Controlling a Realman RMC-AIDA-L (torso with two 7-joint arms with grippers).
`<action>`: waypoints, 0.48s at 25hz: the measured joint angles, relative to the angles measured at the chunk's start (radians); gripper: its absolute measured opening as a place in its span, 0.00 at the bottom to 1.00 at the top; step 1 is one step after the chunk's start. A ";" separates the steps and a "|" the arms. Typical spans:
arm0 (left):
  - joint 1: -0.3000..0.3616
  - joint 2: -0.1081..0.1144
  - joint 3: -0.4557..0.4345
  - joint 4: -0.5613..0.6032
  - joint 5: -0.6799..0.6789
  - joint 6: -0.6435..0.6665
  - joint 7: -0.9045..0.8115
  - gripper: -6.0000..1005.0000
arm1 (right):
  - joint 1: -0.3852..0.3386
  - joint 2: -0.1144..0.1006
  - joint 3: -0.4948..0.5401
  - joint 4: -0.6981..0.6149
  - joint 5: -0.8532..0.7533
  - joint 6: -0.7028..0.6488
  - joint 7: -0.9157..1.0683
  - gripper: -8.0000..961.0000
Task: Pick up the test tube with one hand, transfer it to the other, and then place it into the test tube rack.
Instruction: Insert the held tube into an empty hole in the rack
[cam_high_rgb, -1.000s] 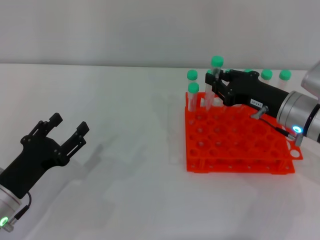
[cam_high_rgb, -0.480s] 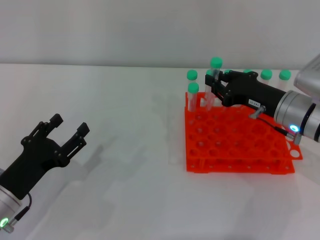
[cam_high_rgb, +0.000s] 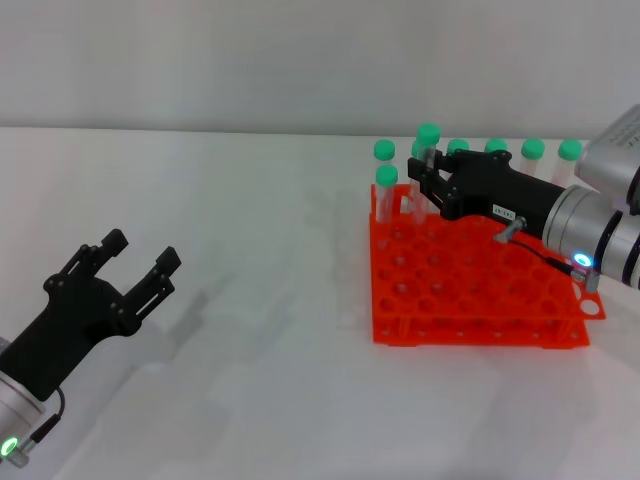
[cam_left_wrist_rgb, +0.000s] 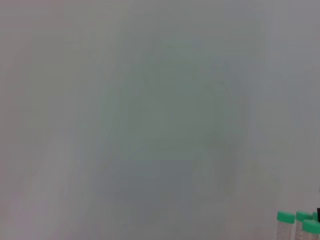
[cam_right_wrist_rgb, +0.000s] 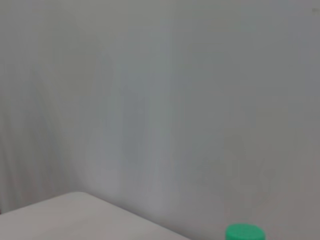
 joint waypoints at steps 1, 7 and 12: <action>0.000 0.000 0.000 0.000 0.000 0.000 0.000 0.79 | 0.000 0.000 -0.001 0.000 0.000 0.005 -0.001 0.26; 0.000 -0.001 0.002 0.000 0.000 0.000 0.000 0.79 | -0.005 0.000 -0.011 0.000 0.000 0.012 -0.011 0.26; 0.000 -0.001 0.001 0.000 0.000 0.000 0.000 0.79 | -0.010 0.000 -0.021 0.000 -0.003 0.011 -0.022 0.26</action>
